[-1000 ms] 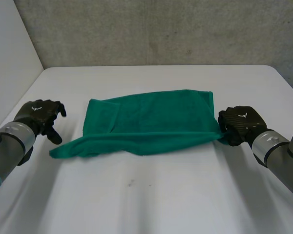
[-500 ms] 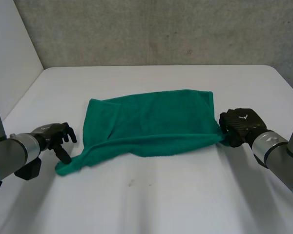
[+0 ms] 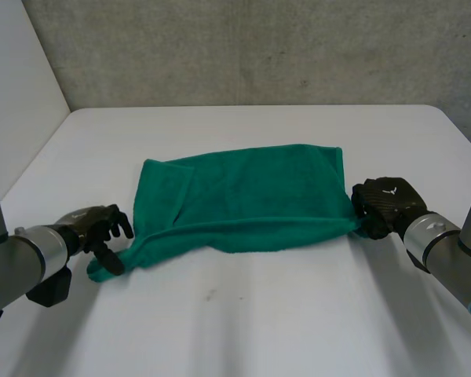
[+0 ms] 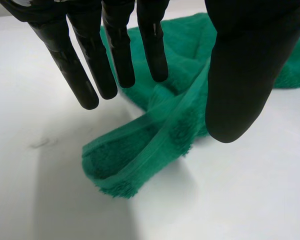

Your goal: Fold the towel.

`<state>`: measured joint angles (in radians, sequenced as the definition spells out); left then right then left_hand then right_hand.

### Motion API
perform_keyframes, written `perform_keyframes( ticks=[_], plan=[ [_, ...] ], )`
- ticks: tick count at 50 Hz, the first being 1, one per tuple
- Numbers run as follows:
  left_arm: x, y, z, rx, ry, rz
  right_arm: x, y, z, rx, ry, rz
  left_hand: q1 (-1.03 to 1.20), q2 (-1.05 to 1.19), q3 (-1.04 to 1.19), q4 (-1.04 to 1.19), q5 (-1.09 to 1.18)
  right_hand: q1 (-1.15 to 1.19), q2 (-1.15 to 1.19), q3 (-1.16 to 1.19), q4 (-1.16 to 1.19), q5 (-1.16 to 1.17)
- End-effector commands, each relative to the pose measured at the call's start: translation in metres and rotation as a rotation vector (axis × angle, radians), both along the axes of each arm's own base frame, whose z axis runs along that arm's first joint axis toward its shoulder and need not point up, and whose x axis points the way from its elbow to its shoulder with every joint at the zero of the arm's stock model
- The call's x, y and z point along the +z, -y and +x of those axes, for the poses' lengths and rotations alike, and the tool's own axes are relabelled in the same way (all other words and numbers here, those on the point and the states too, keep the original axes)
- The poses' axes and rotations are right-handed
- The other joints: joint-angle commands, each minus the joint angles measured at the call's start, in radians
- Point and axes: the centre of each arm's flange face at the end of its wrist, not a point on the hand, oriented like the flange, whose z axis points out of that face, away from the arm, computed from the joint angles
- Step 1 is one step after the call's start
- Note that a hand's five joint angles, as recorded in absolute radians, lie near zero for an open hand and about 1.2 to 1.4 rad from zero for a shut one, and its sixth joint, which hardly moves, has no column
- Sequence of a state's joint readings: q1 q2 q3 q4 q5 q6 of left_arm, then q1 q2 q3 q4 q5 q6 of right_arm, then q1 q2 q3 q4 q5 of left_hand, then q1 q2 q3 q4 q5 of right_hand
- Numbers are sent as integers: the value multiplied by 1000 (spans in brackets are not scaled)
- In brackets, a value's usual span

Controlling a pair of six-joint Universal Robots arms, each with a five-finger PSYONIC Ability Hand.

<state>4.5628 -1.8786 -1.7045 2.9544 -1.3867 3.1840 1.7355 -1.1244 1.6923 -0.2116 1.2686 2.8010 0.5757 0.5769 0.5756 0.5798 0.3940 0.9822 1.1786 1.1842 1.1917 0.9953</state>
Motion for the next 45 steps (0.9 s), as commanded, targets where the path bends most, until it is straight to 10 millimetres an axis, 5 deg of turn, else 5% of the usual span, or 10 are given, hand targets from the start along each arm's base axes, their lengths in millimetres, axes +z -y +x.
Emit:
perform_keyframes(
  ticks=[1, 5, 8, 12, 19, 24, 28, 36, 39, 45],
  plan=[
    [-20, 10, 5, 48, 45, 19, 0, 0, -1, -5, 0, 2, 151, 150, 151, 147, 159, 414, 218, 212, 205, 226],
    [-31, 13, 5, 62, 60, 32, 0, 1, -2, -13, -2, 0, 201, 200, 202, 197, 209, 414, 218, 212, 205, 226],
    [-33, 20, 6, 78, 63, -13, 2, 1, -2, -14, -2, -6, 818, 817, 819, 814, 826, 414, 218, 212, 205, 226],
    [-22, 27, 7, 102, 63, -98, 11, 2, -2, -18, 0, -23, 821, 819, 821, 816, 828, 414, 218, 212, 205, 226],
    [47, 18, 9, 119, 23, -317, 79, -11, -6, -2, -58, -86, 821, 819, 821, 816, 828, 414, 218, 212, 205, 226],
    [118, -9, 18, 129, 14, -556, 129, -36, -14, 27, -169, -123, 821, 819, 821, 816, 828, 414, 218, 212, 205, 226],
    [145, -29, 23, 112, 76, -663, 159, -52, -25, 29, -269, -174, 821, 819, 821, 816, 828, 414, 218, 212, 205, 226],
    [134, -41, 23, 59, 189, -618, 184, -73, -29, 43, -365, -262, 821, 819, 821, 816, 828, 414, 218, 212, 205, 226],
    [123, -39, 21, 51, 194, -580, 165, -67, -27, 53, -384, -186, 821, 819, 821, 816, 828, 414, 218, 212, 205, 226],
    [53, -8, 12, -5, 238, -328, 117, -51, -9, 127, -458, -44, 821, 819, 821, 816, 828, 414, 218, 212, 205, 226]
  ],
)
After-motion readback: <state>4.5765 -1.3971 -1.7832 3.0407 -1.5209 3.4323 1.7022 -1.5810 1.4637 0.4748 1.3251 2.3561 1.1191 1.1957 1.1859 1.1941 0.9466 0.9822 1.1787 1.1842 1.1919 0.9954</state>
